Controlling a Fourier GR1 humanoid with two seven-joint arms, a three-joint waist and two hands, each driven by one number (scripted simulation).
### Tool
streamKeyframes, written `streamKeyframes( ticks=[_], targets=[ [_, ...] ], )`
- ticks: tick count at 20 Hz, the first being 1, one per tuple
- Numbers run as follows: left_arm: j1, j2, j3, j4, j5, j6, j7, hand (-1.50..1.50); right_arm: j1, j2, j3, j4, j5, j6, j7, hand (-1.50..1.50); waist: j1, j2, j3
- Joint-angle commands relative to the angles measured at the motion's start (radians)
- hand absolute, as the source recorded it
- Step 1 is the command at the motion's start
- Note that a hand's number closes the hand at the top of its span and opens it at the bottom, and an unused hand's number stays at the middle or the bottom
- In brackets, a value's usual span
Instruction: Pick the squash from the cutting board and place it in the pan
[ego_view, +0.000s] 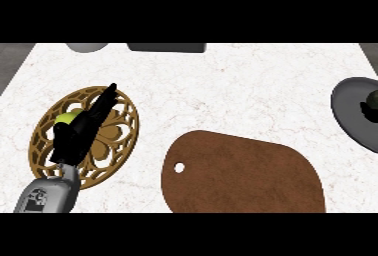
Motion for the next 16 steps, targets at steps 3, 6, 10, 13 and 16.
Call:
streamKeyframes(
  ticks=[3, 6, 10, 13, 16],
  targets=[
    [-0.007, -0.018, -0.025, 0.014, -0.01, -0.01, -0.024, 0.0, -0.074, -0.06, 0.013, 0.194, 0.034, 0.136, 0.085, -1.5, 0.023, 0.01, 0.003],
    [0.019, -0.005, -0.018, -0.007, -0.005, -0.021, -0.025, 0.0, -0.09, -0.039, -0.017, 0.218, 0.005, 0.136, 0.033, -1.5, 0.025, 0.009, 0.004],
    [0.001, 0.001, -0.006, -0.004, 0.012, -0.032, -0.004, 0.0, -0.1, -0.02, -0.119, 0.202, -0.104, 0.161, -0.067, -1.5, 0.024, 0.011, 0.007],
    [0.002, 0.0, 0.002, -0.01, -0.001, -0.01, -0.005, 0.0, -0.078, -0.04, -0.214, 0.184, -0.204, 0.209, -0.182, -1.5, 0.014, 0.013, 0.01],
    [0.002, 0.016, 0.018, -0.001, 0.021, -0.037, -0.012, 0.0, -0.08, -0.05, -0.292, 0.195, -0.287, 0.286, -0.223, -1.5, 0.009, 0.011, 0.009]
  ],
)
